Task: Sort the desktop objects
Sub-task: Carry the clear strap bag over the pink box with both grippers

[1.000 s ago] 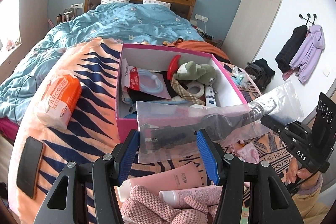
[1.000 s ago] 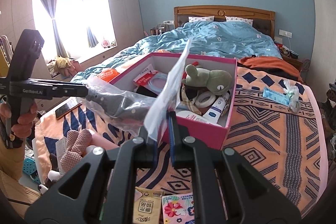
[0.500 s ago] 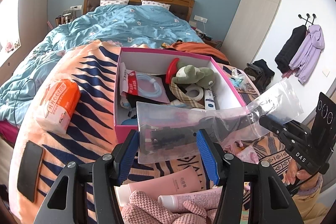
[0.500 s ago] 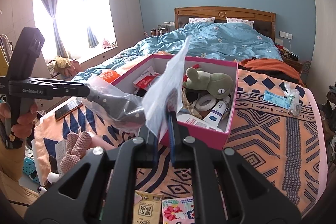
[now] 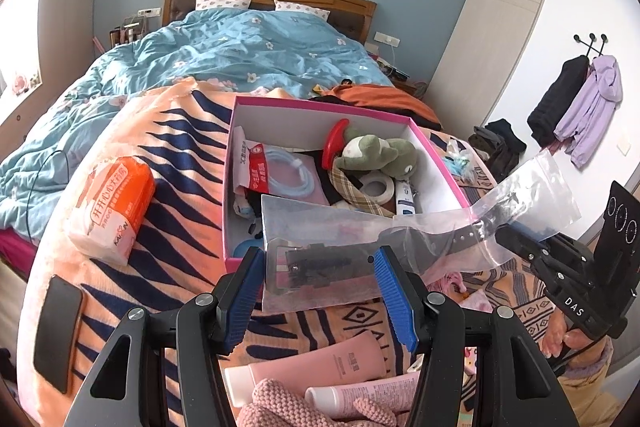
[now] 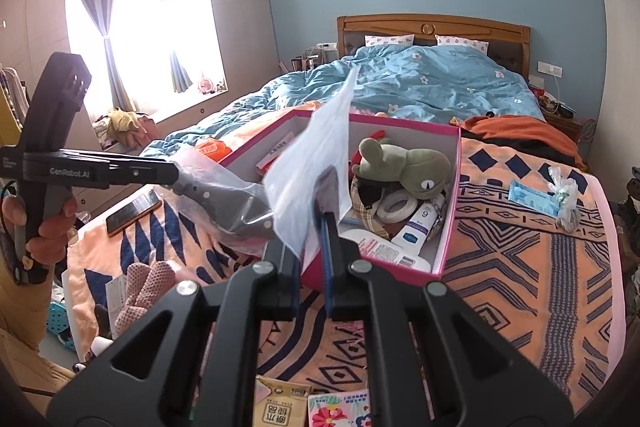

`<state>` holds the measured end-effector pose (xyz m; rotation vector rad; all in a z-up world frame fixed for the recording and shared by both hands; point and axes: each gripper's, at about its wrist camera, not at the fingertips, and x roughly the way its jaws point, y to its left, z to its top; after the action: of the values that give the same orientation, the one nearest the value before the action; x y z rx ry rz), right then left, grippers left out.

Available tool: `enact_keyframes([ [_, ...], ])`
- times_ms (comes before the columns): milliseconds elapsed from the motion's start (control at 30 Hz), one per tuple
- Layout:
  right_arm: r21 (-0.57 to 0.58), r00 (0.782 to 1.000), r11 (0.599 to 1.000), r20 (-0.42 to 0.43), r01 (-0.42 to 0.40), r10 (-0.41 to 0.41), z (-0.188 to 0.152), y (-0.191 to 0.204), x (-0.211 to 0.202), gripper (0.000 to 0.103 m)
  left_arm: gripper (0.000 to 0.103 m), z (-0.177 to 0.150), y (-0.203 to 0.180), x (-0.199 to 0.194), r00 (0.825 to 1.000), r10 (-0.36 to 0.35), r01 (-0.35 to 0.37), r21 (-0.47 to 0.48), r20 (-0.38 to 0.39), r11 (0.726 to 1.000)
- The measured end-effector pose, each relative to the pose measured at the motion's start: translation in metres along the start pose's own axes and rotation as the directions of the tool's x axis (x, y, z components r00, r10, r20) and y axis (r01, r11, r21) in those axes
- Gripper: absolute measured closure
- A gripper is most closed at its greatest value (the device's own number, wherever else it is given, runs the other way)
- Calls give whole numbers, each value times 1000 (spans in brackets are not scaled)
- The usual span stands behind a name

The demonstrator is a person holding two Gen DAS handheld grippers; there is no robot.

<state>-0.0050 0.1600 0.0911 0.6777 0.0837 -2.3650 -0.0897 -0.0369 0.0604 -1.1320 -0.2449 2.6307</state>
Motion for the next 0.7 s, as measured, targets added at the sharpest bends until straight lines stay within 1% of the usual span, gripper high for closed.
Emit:
enact_keyframes([
  [400,4,1000,1000,-9,-18,18,13,-5,17,93,46,15,4,8,1000,9,-9,-5,6,1000],
  [467,3,1000,1000,-9,-24,24,15,-5,20,93,46,16,4,10,1000,3,-3,-5,5,1000],
  [533,4,999,999,-10,-39,39,16,-4,22,95,46,17,4,11,1000,-11,11,-8,1,1000],
  [633,-11,999,999,-10,-33,33,17,-1,28,96,46,18,1,16,1000,11,-11,12,7,1000],
  [700,-3,999,999,-19,-32,32,17,-2,32,97,46,17,3,21,1000,25,-25,5,-3,1000],
])
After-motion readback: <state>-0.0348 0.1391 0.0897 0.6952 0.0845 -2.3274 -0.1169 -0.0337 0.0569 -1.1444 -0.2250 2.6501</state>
